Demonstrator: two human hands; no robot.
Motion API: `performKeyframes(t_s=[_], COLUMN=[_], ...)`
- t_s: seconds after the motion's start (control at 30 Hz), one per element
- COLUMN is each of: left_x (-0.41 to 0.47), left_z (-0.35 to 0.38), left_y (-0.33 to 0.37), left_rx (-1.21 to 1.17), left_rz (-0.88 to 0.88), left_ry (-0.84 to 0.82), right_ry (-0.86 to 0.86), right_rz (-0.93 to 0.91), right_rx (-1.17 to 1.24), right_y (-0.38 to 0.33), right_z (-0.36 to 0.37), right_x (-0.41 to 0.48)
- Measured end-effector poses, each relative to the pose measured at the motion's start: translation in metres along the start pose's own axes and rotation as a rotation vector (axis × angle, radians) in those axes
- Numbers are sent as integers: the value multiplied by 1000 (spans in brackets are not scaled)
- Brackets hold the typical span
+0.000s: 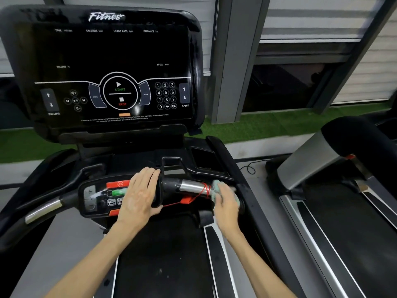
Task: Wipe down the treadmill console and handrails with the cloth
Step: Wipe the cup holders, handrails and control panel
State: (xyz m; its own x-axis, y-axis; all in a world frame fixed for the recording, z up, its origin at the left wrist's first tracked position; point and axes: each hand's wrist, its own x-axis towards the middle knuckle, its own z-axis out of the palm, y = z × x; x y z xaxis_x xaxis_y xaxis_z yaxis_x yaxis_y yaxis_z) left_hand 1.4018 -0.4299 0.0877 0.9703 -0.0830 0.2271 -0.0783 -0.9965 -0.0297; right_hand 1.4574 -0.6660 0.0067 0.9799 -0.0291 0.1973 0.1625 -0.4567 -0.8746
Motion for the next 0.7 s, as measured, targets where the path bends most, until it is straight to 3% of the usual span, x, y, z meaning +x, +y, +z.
performKeyframes(t_s=[0.07,0.17,0.37,0.43,0.57,0.63,0.7], left_x=[-1,-2,-2,-2,-1,-3,-3], left_z=[0,1,-2,-2,-3,-2,-1], left_y=[-1,0,4,4,2,0,0], left_rx=[1,-9,-48,-42,-19,-20,-23], left_rz=[5,15,-1,-7,2,3,12], left_ry=[-3,-5,-2,0,0,1,4], right_ry=[-121,-184,50,68,-133,-236,-229], right_rz=[-151,-206,161,64,-236,-271,-215], right_rx=[-22,-11,-86,-110,-117,-103,-96], right_y=[-15,-4,30,9,-33,-21,4], right_z=[5,-14,-29,-11,7,-5,-24], right_x=[2,2,2,6,-2,-2,-2])
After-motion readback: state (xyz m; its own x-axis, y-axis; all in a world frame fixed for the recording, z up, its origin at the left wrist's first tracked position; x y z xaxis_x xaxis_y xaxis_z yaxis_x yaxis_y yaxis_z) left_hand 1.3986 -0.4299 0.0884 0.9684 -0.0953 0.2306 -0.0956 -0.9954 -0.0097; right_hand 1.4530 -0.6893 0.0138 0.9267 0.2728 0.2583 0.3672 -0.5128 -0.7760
